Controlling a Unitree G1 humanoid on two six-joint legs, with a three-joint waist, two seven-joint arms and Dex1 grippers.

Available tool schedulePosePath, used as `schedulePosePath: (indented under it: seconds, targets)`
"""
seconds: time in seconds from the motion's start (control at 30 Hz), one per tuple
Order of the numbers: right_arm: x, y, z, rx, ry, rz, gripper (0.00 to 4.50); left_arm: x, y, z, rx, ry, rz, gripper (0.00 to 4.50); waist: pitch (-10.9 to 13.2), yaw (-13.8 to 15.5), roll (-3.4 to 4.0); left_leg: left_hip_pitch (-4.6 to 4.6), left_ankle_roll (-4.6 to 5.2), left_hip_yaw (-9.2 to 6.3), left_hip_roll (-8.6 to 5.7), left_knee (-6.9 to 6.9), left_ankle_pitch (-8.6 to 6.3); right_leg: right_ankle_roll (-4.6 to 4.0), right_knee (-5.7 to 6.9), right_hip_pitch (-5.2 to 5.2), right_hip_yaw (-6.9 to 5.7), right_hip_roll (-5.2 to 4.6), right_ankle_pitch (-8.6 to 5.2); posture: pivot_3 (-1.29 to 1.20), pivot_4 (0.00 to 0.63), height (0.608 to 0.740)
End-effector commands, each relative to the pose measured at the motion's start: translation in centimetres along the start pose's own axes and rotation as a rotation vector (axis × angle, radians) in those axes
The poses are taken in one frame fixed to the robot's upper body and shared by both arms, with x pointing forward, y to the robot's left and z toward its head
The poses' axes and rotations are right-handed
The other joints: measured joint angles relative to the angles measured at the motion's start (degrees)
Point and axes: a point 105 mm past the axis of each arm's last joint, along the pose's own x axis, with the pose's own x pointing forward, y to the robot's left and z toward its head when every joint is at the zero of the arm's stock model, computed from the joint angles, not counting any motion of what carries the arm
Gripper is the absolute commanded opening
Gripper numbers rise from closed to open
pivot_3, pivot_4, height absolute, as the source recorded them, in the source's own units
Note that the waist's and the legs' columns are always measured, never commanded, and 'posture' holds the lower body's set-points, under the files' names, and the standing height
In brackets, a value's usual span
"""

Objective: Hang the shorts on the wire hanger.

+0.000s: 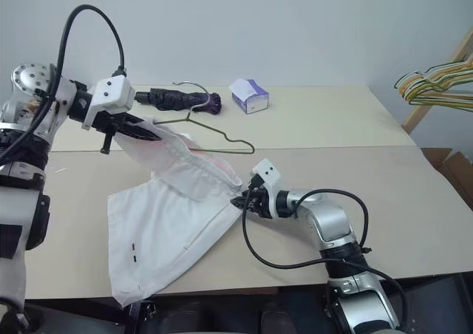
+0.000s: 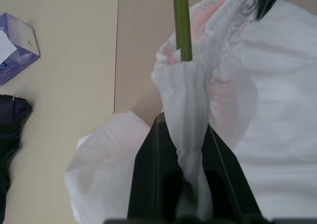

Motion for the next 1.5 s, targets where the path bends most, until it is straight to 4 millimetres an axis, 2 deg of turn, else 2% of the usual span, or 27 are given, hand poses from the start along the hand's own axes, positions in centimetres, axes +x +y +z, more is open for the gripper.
schedulePosePath:
  seconds: [0.03, 0.07, 0.23, 0.37, 0.5, 0.6, 0.73, 0.97, 1.1, 1.3, 1.37, 1.5]
  targets:
    - [-0.4, -0.6, 1.7, -0.007, -0.057, -0.022, 0.21, -1.4, 0.7, 1.1, 0.04, -0.022, 0.051, 0.0, 0.0, 0.0, 0.0, 0.01, 0.0, 0.0, 0.0, 0.0, 0.0, 0.0, 0.01, 0.0, 0.0, 0.0, 0.0, 0.05, 0.0, 0.74]
    - [-0.4, -0.6, 1.8, -0.007, -0.06, -0.022, 0.05, -1.5, 0.6, 1.1, 0.04, -0.028, 0.053, 0.0, 0.0, 0.0, 0.0, 0.01, 0.0, 0.0, 0.0, 0.0, 0.0, 0.0, 0.01, 0.0, 0.0, 0.0, 0.0, 0.05, 0.0, 0.74]
    - [-0.8, -1.3, 1.8, -0.024, -0.058, -0.053, 0.05, -1.8, 0.0, 1.2, 0.048, -0.072, 0.047, 0.0, 0.0, -0.2, 0.0, 0.0, 0.0, -0.01, 0.01, 0.0, 0.0, 0.0, 0.0, -0.02, 0.0, 0.01, 0.0, 0.05, 0.0, 0.74]
    - [-2.3, -3.5, 2.7, 0.012, -0.076, -0.135, 0.05, -2.6, -1.6, 1.7, 0.043, -0.124, -0.005, 0.0, 0.0, -0.5, 0.01, 0.0, 0.0, -0.07, 0.04, 0.0, 0.0, 0.0, 0.04, -0.04, 0.01, 0.01, 0.0, 0.05, 0.0, 0.74]
    - [-4.2, -5.0, 3.4, -0.023, -0.076, -0.158, 0.05, -3.1, -2.8, 1.6, 0.035, -0.136, -0.046, 0.0, 0.0, -0.1, 0.01, 0.02, 0.0, -0.11, 0.02, 0.0, 0.0, 0.0, 0.02, -0.01, 0.02, -0.01, 0.0, 0.05, 0.0, 0.74]
    - [-5.3, -6.0, 3.7, -0.042, -0.063, -0.183, 0.05, -3.1, -3.1, 1.2, 0.032, -0.112, -0.062, 0.0, 0.0, 0.1, 0.01, 0.04, 0.0, -0.08, 0.01, 0.0, 0.0, 0.0, 0.01, 0.06, -0.01, -0.01, 0.0, 0.05, 0.0, 0.74]
    - [-6.4, -6.3, 4.2, -0.082, -0.063, -0.186, 0.05, -2.9, -3.1, 0.5, 0.035, -0.077, -0.064, 0.0, 0.0, 0.1, 0.01, 0.04, 0.0, -0.04, -0.01, 0.01, 0.0, 0.0, 0.0, 0.05, -0.01, -0.01, 0.0, 0.05, 0.0, 0.74]
    - [-7.9, -5.2, 5.3, -0.225, -0.048, -0.174, 0.05, -2.4, -2.6, -0.5, 0.044, -0.01, -0.049, 0.0, 0.0, 0.0, 0.01, 0.04, 0.0, -0.02, 0.0, 0.01, 0.0, 0.0, 0.0, 0.02, 0.0, 0.01, 0.0, 0.04, 0.0, 0.74]
    - [-8.5, -3.3, 8.4, -0.297, -0.071, -0.137, 0.05, -1.6, -2.2, -0.3, 0.068, -0.008, -0.04, 0.0, 0.0, -0.1, 0.01, 0.01, 0.0, 0.0, 0.01, 0.01, 0.0, 0.0, -0.01, -0.01, 0.0, 0.0, 0.0, 0.03, 0.0, 0.74]
    - [-8.7, -0.8, 12.6, -0.565, 0.031, -0.157, 0.05, -0.1, -0.7, 0.6, 0.094, -0.028, 0.023, 0.0, 0.0, 0.0, 0.04, 0.03, 0.0, 0.01, 0.03, 0.02, 0.0, 0.0, 0.02, -0.01, 0.0, 0.0, 0.0, 0.01, 0.0, 0.74]
    - [-8.6, -0.1, 14.0, -0.603, 0.031, -0.16, 0.05, 0.2, -0.7, 0.9, 0.106, -0.034, 0.016, 0.0, 0.0, -0.1, 0.04, 0.01, 0.01, 0.04, 0.03, 0.02, 0.0, 0.0, 0.0, -0.04, 0.0, 0.0, 0.0, 0.01, 0.0, 0.74]
    - [-8.4, 0.8, 14.8, -0.71, 0.118, -0.15, 0.05, 0.7, -0.3, 1.1, 0.108, -0.036, 0.032, 0.0, 0.0, -0.2, 0.05, -0.02, 0.01, 0.06, 0.03, 0.02, 0.0, 0.0, 0.0, -0.06, 0.01, 0.0, 0.0, 0.0, 0.0, 0.74]
